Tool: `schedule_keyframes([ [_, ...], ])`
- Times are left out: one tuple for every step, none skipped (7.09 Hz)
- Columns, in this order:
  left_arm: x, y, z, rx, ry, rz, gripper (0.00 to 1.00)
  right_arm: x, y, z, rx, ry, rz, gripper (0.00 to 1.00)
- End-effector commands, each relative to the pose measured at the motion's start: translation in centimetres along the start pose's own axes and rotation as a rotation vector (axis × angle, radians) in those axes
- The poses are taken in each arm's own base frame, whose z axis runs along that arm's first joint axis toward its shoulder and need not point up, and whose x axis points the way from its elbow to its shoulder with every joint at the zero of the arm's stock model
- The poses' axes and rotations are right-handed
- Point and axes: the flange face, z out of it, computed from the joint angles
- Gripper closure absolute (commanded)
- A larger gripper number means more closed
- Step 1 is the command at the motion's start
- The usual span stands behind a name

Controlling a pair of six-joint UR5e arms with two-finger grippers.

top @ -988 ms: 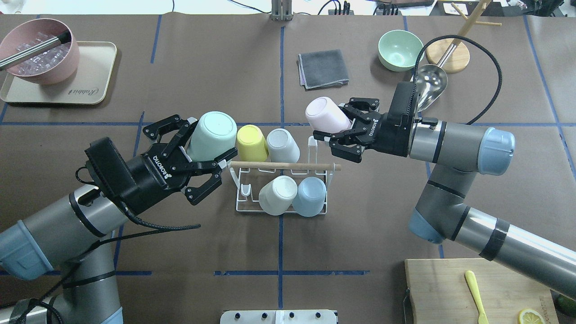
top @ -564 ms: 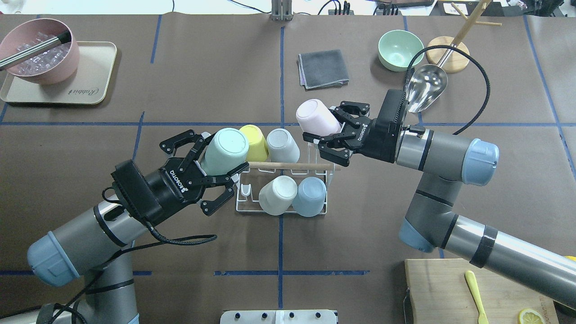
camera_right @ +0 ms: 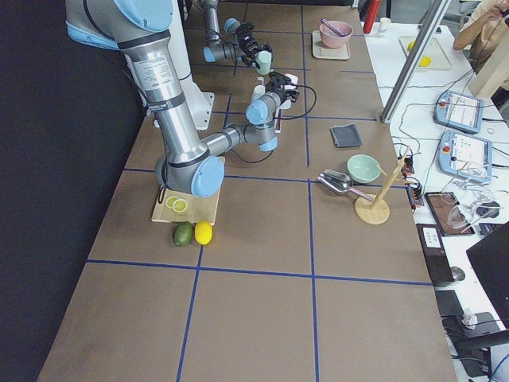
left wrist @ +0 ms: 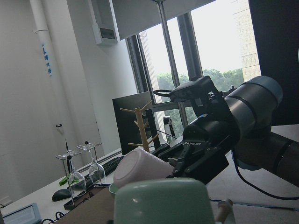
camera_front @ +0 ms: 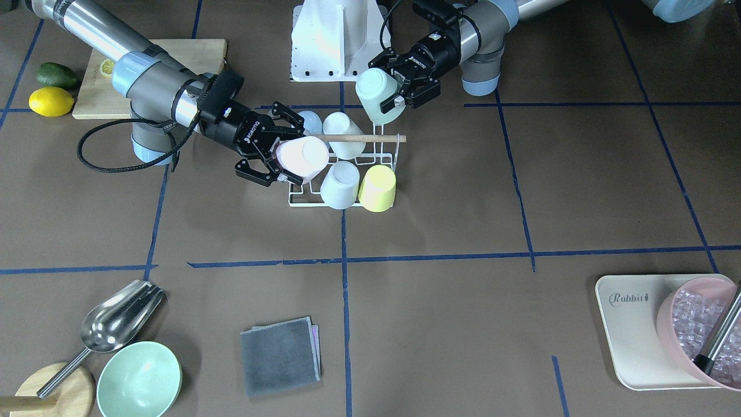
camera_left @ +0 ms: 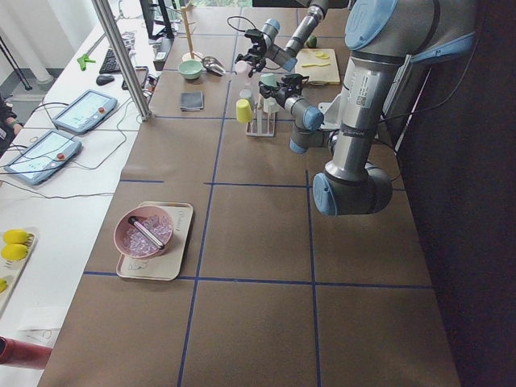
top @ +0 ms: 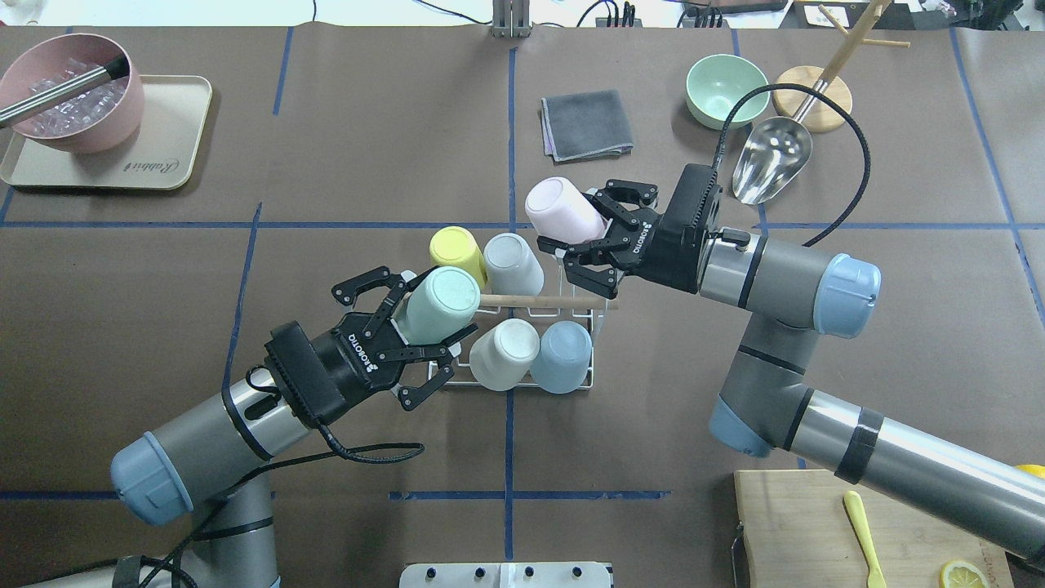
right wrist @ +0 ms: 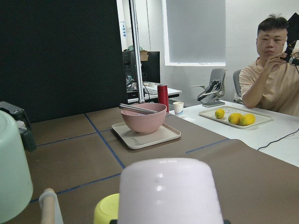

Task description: Place cup on cup holder

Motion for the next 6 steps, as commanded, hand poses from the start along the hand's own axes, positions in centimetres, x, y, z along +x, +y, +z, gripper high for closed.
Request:
schedule_keyframes([
  [0.3, 1.3, 0.0, -0.022, 0.005, 0.006, 0.90, -0.6, 1.1, 0.3, -0.017, -0.005, 0.006, 0.97],
  [0.3, 1.4, 0.0, -0.025, 0.005, 0.007, 0.90, -1.1, 1.6, 0.4, -0.025, -0.011, 0.011, 0.96],
  [0.3, 1.8, 0.0, -0.032, 0.005, 0.010, 0.90, -1.0, 1.7, 0.4, -0.027, -0.012, 0.011, 0.95],
  [0.4, 2.4, 0.0, -0.043, 0.006, 0.015, 0.90, -1.1, 1.9, 0.3, -0.031, -0.014, 0.014, 0.93],
  [0.8, 2.9, 0.0, -0.053, 0.012, 0.015, 0.89, -1.2, 1.9, 0.3, -0.033, -0.017, 0.014, 0.92],
  [1.5, 3.0, -0.2, -0.056, 0.023, 0.006, 0.89, -1.0, 2.0, 0.2, -0.034, -0.013, 0.014, 0.86],
])
